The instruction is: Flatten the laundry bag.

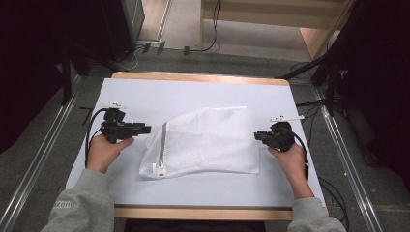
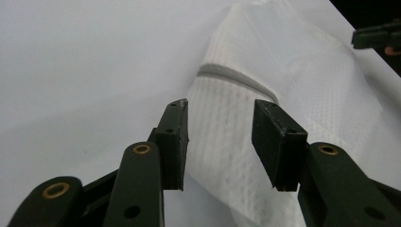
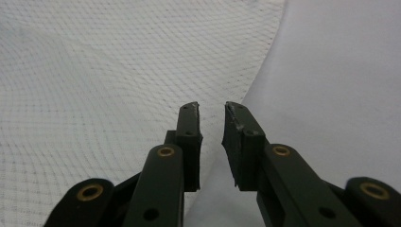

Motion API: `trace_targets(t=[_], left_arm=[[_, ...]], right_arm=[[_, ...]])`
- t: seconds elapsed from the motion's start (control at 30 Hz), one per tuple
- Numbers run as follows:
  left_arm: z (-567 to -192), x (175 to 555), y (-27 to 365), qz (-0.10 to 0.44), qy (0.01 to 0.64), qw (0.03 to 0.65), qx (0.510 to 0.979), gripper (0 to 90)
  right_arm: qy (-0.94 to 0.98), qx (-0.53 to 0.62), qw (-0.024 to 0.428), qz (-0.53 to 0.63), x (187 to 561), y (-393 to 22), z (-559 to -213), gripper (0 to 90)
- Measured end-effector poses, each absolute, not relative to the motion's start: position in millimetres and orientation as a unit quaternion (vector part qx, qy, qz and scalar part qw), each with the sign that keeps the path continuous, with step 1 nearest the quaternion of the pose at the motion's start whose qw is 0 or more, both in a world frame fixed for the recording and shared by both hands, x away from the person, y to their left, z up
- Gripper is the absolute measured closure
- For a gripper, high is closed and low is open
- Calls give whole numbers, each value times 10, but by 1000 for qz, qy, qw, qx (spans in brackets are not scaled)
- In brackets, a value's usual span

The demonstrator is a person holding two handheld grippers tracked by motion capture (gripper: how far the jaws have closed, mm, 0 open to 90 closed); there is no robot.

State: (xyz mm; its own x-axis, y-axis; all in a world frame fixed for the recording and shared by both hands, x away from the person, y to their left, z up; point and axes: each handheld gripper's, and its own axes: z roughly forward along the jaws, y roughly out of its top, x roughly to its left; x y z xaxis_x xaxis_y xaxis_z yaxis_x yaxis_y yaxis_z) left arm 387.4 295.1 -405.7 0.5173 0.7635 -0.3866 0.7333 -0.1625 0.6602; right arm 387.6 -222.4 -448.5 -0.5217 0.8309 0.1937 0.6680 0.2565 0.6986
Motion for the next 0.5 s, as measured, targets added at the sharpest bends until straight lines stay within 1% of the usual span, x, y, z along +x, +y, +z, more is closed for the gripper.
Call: trace_targets(t=[0.03,0.2,0.37,0.5], left_arm=[[-4088,3994,2922,11,493,423,760,575],[-4181,4227,2757,2,486,418,768,563],[-4312,4364,2579,-9,480,405,778,539],[-4376,4390,2500,-16,474,397,786,530]], right_arm=[[787,476,106,379,3878,-2219,-4497,773],[791,474,100,373,3872,-2187,-4531,760],[794,472,98,371,3849,-2168,-4554,749],[795,471,98,369,3820,-2168,-4563,745]])
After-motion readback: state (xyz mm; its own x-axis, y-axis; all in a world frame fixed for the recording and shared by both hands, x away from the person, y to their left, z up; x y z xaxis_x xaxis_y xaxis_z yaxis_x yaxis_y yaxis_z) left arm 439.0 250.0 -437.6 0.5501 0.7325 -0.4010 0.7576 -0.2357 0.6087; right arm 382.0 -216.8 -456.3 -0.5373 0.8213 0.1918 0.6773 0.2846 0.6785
